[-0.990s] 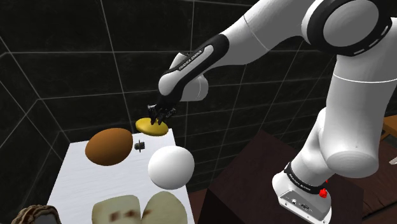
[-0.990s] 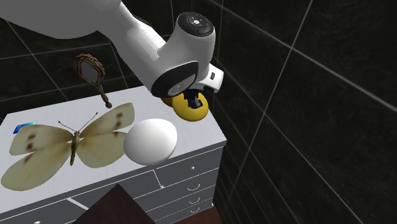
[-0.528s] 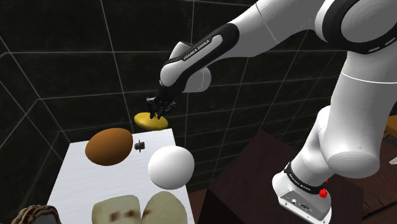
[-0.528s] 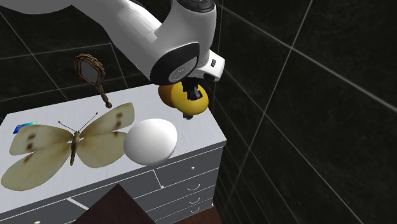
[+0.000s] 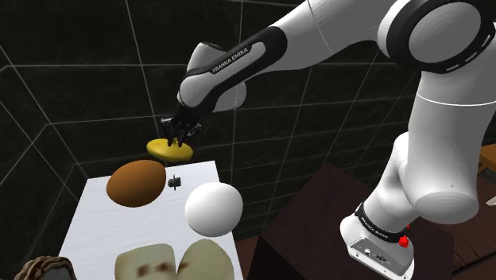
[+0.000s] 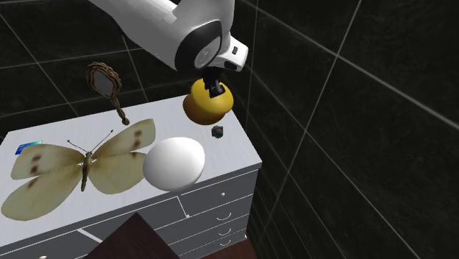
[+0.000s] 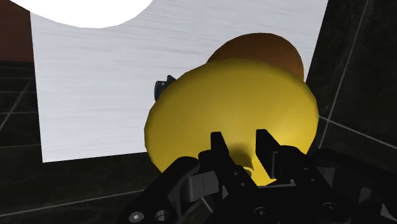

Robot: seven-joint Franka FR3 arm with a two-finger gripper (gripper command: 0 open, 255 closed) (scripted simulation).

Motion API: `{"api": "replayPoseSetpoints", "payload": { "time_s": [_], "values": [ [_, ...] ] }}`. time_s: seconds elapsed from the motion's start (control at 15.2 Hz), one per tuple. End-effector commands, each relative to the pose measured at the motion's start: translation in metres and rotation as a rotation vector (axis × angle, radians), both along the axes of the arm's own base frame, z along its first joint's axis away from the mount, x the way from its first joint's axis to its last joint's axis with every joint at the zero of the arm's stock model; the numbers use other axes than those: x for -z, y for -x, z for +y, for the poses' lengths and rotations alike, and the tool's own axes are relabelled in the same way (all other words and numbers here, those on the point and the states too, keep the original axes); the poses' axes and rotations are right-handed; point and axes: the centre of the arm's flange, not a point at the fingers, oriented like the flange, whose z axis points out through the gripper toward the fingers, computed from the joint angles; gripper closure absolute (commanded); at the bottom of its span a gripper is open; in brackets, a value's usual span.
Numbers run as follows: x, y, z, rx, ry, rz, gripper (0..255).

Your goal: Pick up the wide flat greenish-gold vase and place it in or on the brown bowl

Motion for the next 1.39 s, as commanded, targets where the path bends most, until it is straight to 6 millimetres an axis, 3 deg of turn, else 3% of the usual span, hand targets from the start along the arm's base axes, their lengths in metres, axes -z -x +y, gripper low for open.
{"api": "replayPoseSetpoints", "payload": {
  "time_s": [0.0, 0.53, 1.32],
  "values": [
    [-0.004, -0.012, 0.026, 0.002, 0.0, 0.0, 255],
    [-0.023, -0.06, 0.126, 0.002, 0.0, 0.0, 255],
    [0.04, -0.06, 0.126, 0.002, 0.0, 0.0, 255]
  ]
}}
